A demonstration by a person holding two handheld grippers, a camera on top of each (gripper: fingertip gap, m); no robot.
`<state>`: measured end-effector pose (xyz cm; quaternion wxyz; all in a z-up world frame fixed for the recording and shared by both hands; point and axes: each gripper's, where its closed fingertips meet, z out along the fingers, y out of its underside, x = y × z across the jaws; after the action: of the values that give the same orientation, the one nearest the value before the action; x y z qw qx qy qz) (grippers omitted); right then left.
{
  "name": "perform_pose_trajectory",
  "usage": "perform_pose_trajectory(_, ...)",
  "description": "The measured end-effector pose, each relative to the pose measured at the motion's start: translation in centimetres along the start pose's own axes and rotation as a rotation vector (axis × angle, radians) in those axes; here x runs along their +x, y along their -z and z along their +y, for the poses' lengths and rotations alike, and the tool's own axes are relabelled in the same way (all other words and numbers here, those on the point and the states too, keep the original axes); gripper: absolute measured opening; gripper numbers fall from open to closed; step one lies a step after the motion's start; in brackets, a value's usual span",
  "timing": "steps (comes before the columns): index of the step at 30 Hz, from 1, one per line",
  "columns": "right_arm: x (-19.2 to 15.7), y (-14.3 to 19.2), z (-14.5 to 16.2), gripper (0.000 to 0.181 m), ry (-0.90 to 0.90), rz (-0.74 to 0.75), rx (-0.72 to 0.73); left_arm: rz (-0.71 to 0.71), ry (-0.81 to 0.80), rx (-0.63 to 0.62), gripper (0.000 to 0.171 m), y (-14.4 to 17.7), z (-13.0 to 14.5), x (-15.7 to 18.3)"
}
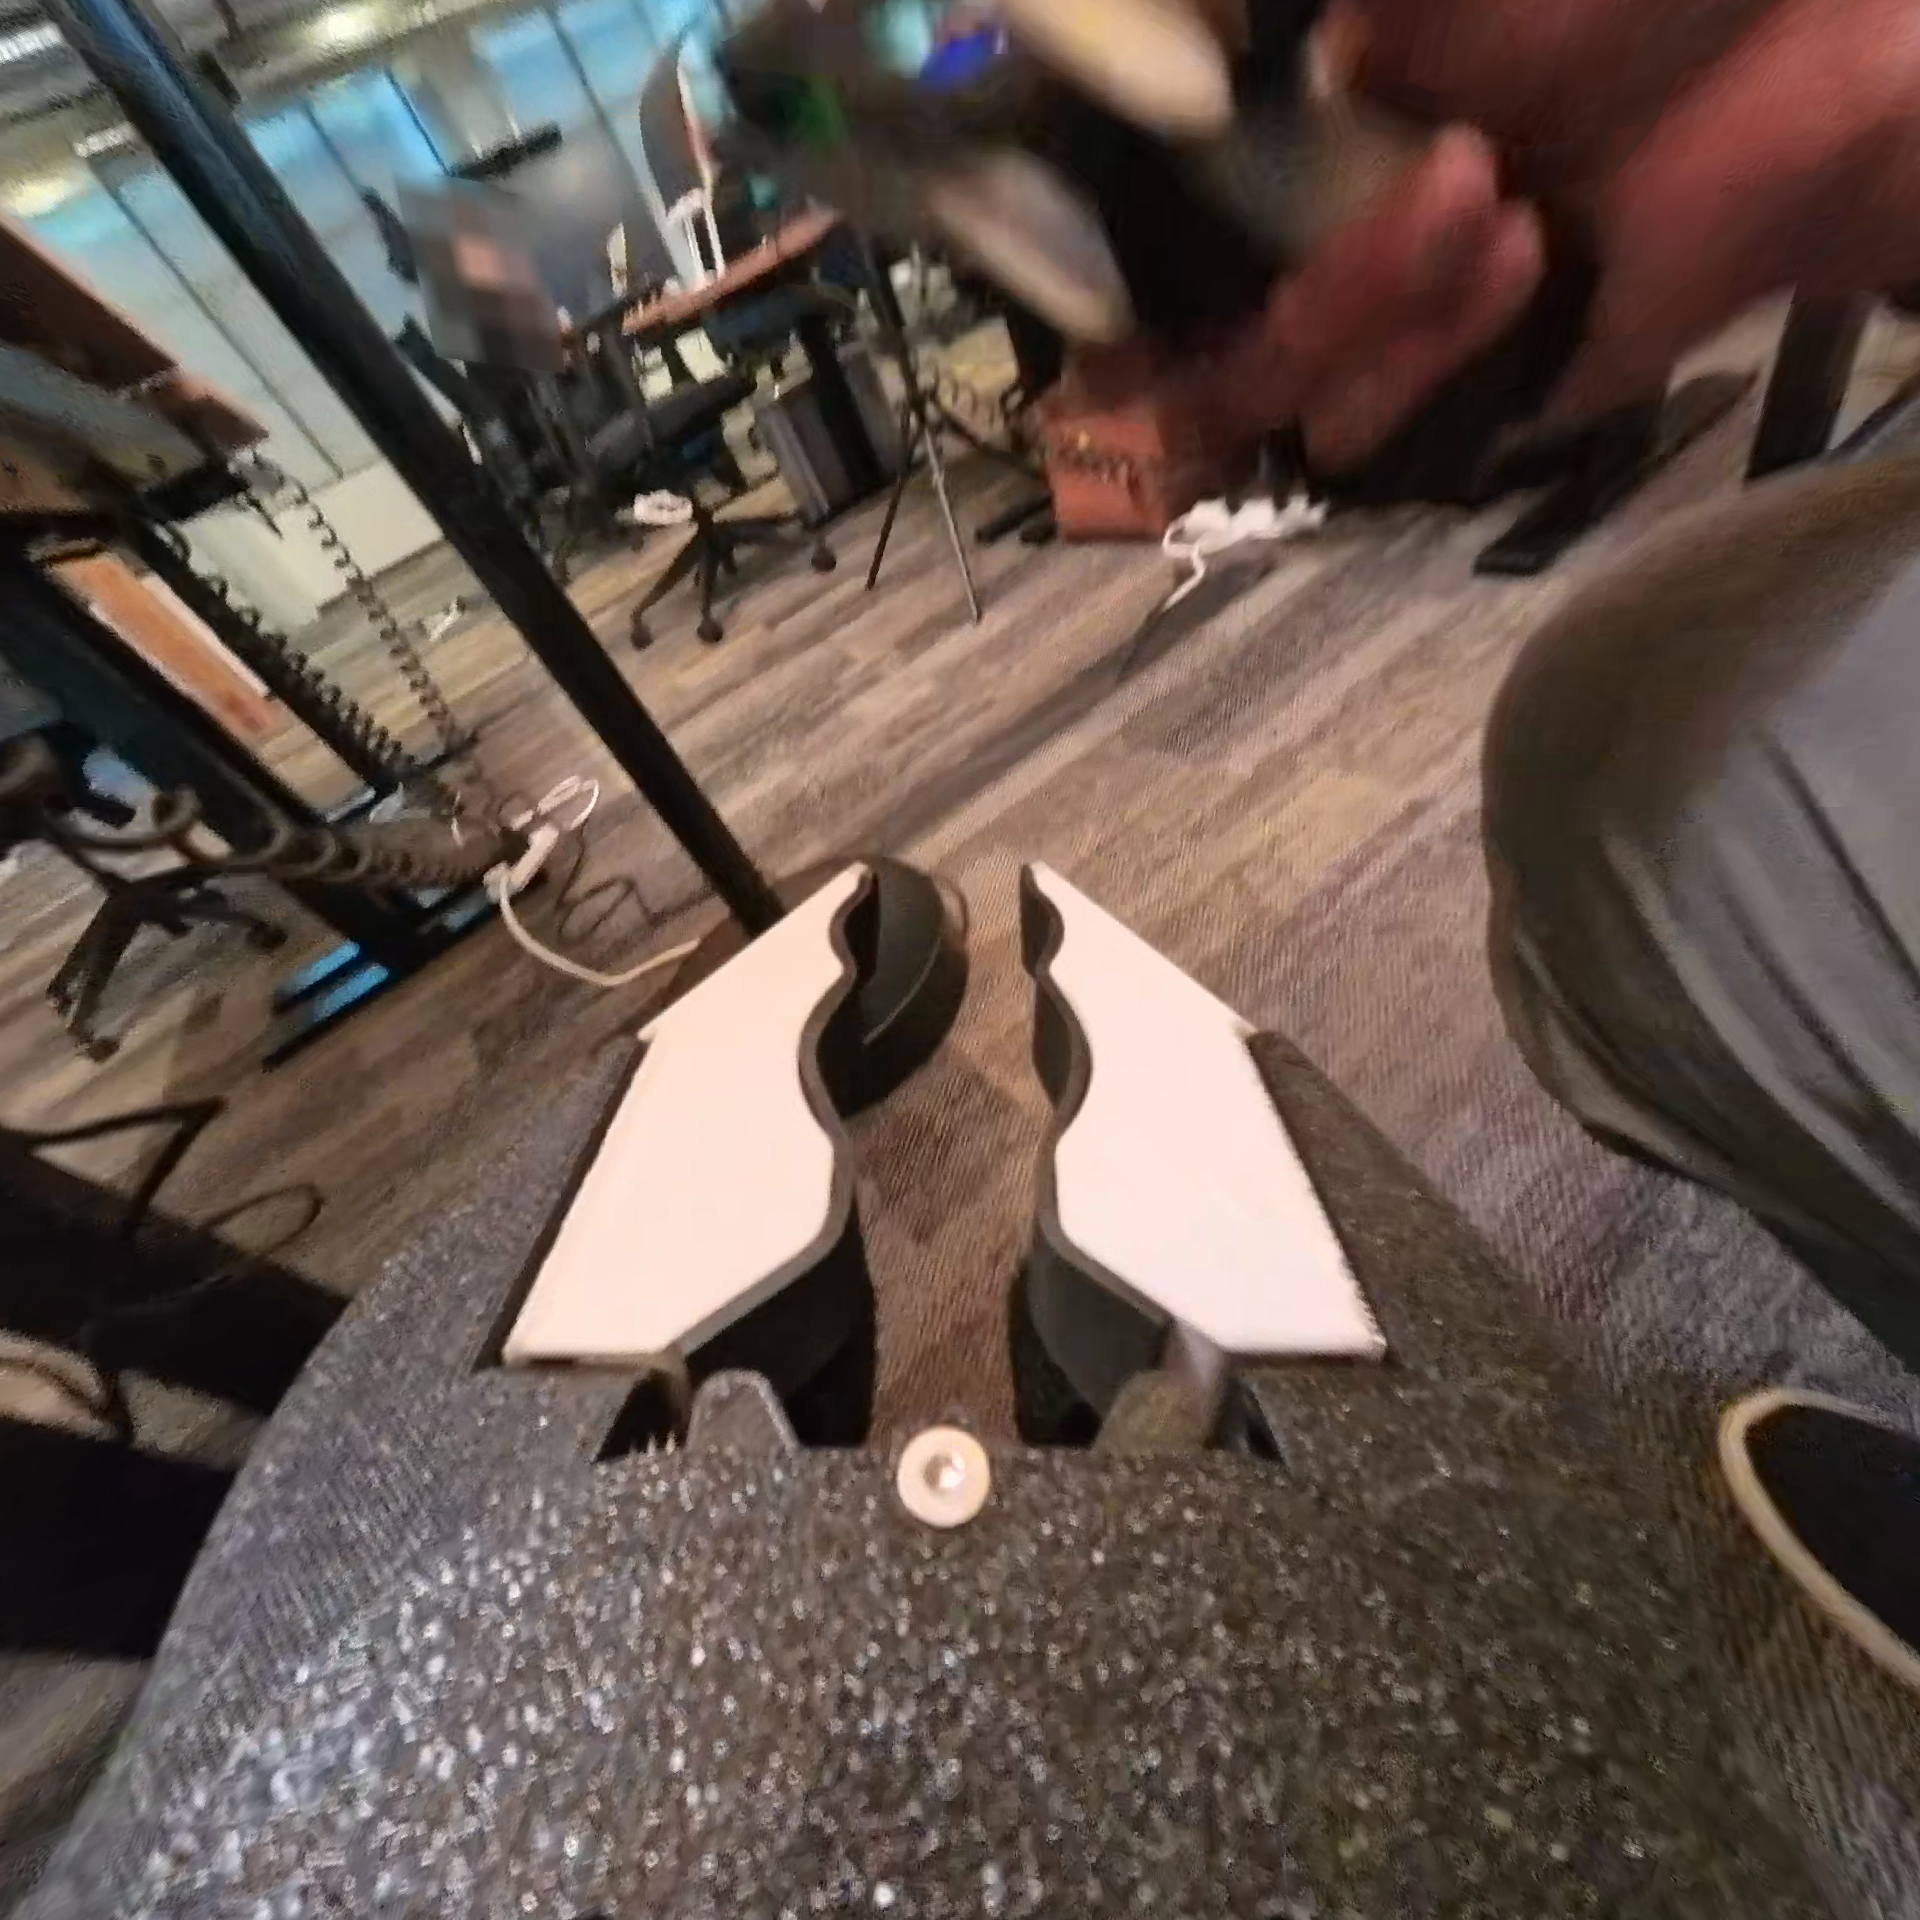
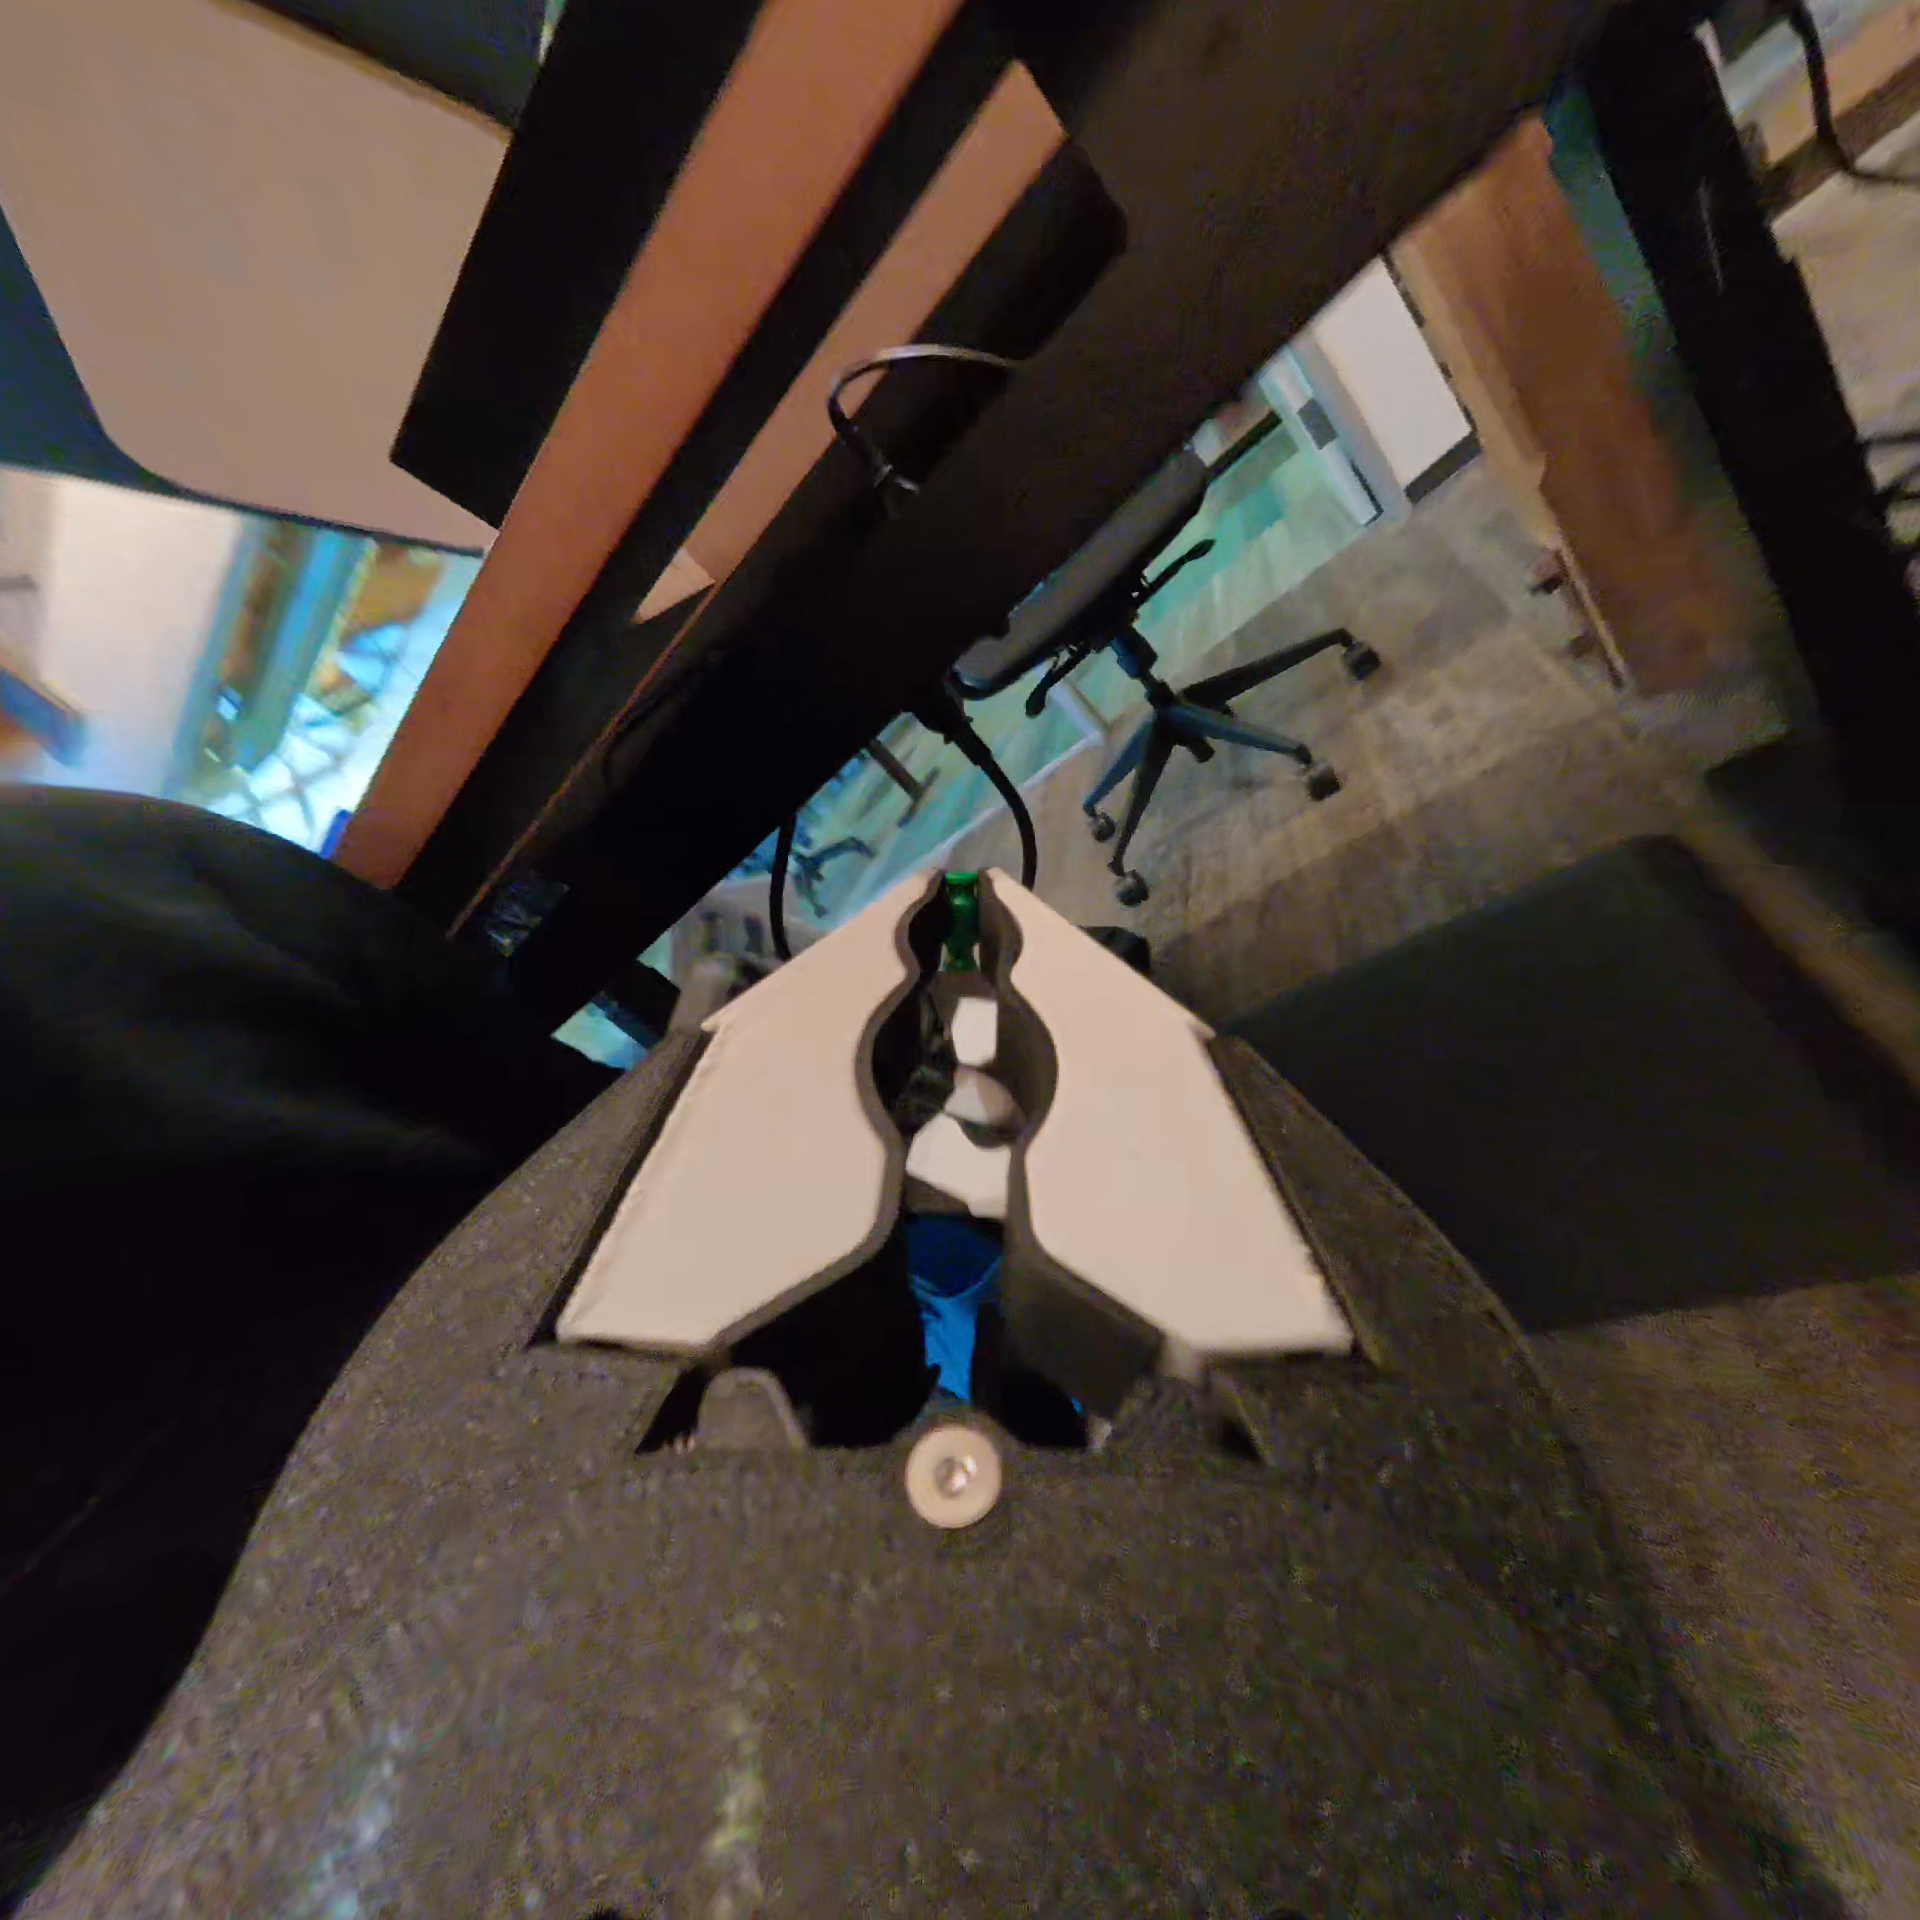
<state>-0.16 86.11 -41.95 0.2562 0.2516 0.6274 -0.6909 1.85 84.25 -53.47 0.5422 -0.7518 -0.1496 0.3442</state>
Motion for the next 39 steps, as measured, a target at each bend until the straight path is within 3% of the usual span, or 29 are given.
perform_pose_trajectory(6,-3.8,-3.7,-4.2,0.003,0.2,0.018,-0.117,-0.079,0.051,-0.189,0.025,3.3,6.6,-1.5)
perform_pose_trajectory(11,-3.4,-4.9,-3.4,0.003,0.204,0.019,-0.131,-0.164,0.23,-0.405,0.066,8.5,13.4,-0.9)
perform_pose_trajectory(14,-2.6,-4.6,-3.8,0.003,0.202,0.041,-0.09,-0.212,0.386,-0.492,0.072,12.9,16.8,0.3)
perform_pose_trajectory(17,-3.4,-5.0,-7.5,0.003,0.318,0.07,-0.059,-0.249,0.468,-0.56,0.075,16.6,18.9,1.5)
perform_pose_trajectory(21,-5.9,-6.8,-13.3,0.003,0.483,0.093,-0.045,-0.29,0.345,-0.722,0.084,20.5,21.1,2.2)
perform_pose_trajectory(25,-8.6,-9.1,-20.0,0.004,0.612,0.105,-0.005,-0.285,0.391,-0.769,0.09,22.7,21.9,3.4)
perform_pose_trajectory(28,-11.2,-13.1,-26.5,0.003,0.721,0.097,-0.002,-0.275,0.4,-0.79,0.089,23.9,22.4,4.7)
perform_pose_trajectory(31,-12.5,-19.5,-33.0,0.004,0.783,0.096,-0.028,-0.245,0.451,-0.788,0.09,24.3,22.5,6.5)
perform_pose_trajectory(37,-8.7,-34.8,-43.1,0.004,0.822,0.227,-0.167,-0.257,0.481,-0.774,0.089,26.0,22.3,7.8)
perform_pose_trajectory(38,-7.0,-36.8,-44.2,0.008,0.822,0.303,-0.202,-0.261,0.488,-0.771,0.089,26.2,22.3,8.0)
perform_pose_trajectory(39,-5.7,-38.5,-44.9,0.024,0.822,0.356,-0.24,-0.26,0.492,-0.776,0.089,26.6,22.5,8.1)
